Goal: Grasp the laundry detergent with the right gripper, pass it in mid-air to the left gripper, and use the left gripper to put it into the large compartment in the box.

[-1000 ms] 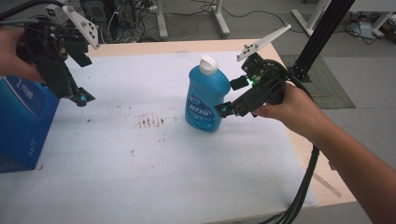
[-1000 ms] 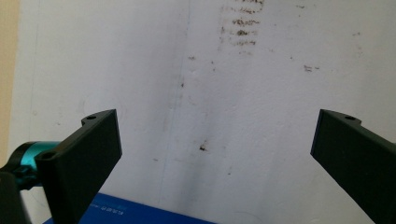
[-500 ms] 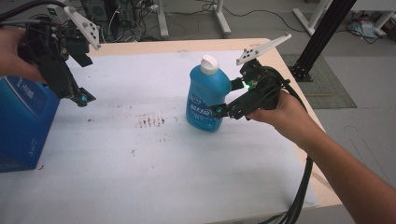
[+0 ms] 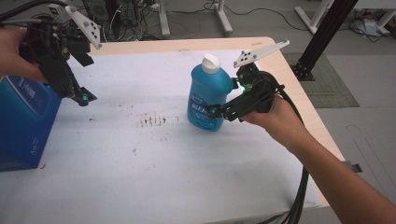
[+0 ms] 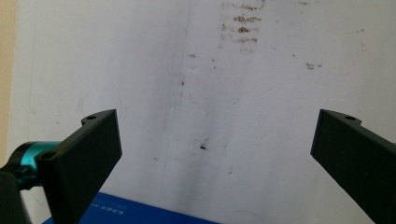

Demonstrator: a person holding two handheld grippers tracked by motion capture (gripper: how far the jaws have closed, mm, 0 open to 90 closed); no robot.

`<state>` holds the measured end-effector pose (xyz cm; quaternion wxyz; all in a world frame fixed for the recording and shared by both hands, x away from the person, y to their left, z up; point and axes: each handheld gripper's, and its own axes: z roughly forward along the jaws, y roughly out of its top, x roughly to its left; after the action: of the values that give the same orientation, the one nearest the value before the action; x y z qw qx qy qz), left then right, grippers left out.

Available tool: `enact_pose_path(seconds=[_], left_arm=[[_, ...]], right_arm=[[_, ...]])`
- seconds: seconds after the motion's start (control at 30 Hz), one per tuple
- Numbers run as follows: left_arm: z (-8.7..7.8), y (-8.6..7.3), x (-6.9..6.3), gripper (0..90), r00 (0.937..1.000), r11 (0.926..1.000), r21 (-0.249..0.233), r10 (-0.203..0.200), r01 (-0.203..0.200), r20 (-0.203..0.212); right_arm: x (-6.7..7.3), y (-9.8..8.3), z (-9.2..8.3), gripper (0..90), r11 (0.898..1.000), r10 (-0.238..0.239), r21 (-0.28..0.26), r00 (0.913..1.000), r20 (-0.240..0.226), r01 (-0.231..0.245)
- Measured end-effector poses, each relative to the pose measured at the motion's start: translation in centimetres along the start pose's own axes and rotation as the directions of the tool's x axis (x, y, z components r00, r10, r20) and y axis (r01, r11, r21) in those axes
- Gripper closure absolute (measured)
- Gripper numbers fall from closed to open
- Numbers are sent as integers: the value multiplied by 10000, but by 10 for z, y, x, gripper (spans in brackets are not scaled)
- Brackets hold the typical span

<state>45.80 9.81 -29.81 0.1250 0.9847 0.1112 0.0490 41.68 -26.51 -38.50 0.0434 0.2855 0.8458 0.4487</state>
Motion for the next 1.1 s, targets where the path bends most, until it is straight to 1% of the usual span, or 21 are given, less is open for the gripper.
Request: enact_pose_path(seconds=[0.1, 0.2, 0.23, 0.3, 0.37, 0.43, 0.47, 0.5, 0.53, 0.63, 0.77, 1.03, 1.07, 1.1], left_arm=[[0, 0, 0, 17, 10000, 10000, 18, 15, -15, -7], [0, 1, 0, 17, 10000, 10000, 2, 15, -15, 13], [0, 1, 0, 17, 10000, 10000, 15, 25, -25, 13], [0, 1, 0, 17, 10000, 10000, 16, 21, -21, 19], [0, 0, 0, 17, 10000, 10000, 16, 7, -7, 4], [0, 0, 0, 17, 10000, 10000, 13, 13, -13, 10], [0, -1, 0, 17, 10000, 10000, -4, -26, 26, 25], [0, -1, 1, 17, 10000, 10000, -2, -11, 11, 11], [0, -1, 1, 17, 10000, 10000, 8, 2, -2, 19], [0, -1, 1, 17, 10000, 10000, 3, 6, -6, 27], [1, 0, 1, 17, 10000, 10000, 17, 26, -26, 42], [2, 0, 1, 17, 10000, 10000, -4, 7, -7, 72], [2, 0, 2, 17, 10000, 10000, 8, 21, -21, 80], [2, -1, 2, 17, 10000, 10000, 7, 30, -30, 91]], right_arm=[[-1, -1, 3, 15, 9998, 58, -205, 10000, -28, -58], [-1, -2, 5, 16, 9996, 43, -286, 10000, -13, -44], [-1, -2, 7, 31, 9994, 28, -330, 10000, -20, -28], [-1, -2, 8, 39, 9991, 26, -434, 9999, -131, -31], [0, -2, 10, 48, 9992, -63, -398, 10000, 3, 63], [0, -2, 10, 54, 9990, -77, -436, 10000, 12, 77], [0, -3, 10, 65, 9988, -84, -484, 10000, 35, 86], [-1, -3, 9, 148, 9973, -169, -713, 9999, -30, 166], [0, -3, 9, 147, 9967, -192, -789, 9998, -33, 188], [-1, -3, 11, 147, 9968, -210, -767, 9998, -62, 204], [0, -4, 12, 148, 9965, -310, -771, 9995, 13, 310], [-2, -8, 15, 162, 9967, -238, -779, 9997, 38, 240], [-3, -8, 15, 173, 9964, -249, -814, 9997, 29, 251], [-3, -8, 16, 206, 9957, -334, -865, 9994, 16, 334]])
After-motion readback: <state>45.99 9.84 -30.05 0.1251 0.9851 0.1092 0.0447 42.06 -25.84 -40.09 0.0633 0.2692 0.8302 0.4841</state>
